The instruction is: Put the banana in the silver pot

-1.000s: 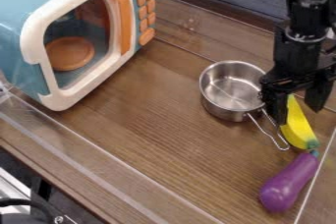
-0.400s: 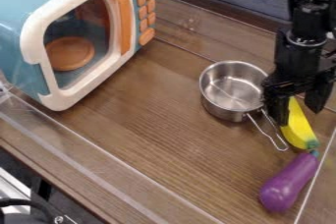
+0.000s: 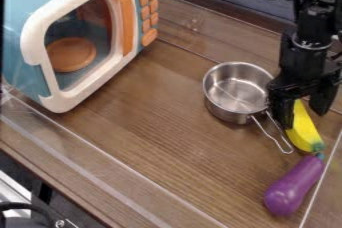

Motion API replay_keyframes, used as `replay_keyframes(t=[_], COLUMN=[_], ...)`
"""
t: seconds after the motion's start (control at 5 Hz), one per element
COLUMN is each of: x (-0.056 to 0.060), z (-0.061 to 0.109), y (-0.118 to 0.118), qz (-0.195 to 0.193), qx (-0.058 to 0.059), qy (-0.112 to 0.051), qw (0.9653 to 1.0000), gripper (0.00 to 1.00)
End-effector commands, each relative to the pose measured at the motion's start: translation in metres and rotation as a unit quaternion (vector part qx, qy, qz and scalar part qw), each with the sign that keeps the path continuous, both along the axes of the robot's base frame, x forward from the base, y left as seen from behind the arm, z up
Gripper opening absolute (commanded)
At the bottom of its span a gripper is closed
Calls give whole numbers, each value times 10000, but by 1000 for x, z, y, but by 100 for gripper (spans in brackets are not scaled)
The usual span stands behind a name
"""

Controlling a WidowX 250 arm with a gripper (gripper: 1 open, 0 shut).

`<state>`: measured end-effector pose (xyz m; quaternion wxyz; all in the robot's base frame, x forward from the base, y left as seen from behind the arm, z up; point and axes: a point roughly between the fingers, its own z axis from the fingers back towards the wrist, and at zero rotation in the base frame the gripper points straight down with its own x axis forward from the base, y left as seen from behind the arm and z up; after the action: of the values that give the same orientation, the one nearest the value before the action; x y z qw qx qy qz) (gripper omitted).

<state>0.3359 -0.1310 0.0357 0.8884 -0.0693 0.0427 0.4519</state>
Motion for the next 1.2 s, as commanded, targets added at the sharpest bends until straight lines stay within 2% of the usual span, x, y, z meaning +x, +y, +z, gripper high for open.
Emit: replay_keyframes(t=[0.0, 1.0], x=[11, 15], z=[17, 12], y=[-5, -3], qz=[-6, 175], qx=[-76, -55], qy=[-314, -329], qw=[9995, 9993], gripper=[100, 100])
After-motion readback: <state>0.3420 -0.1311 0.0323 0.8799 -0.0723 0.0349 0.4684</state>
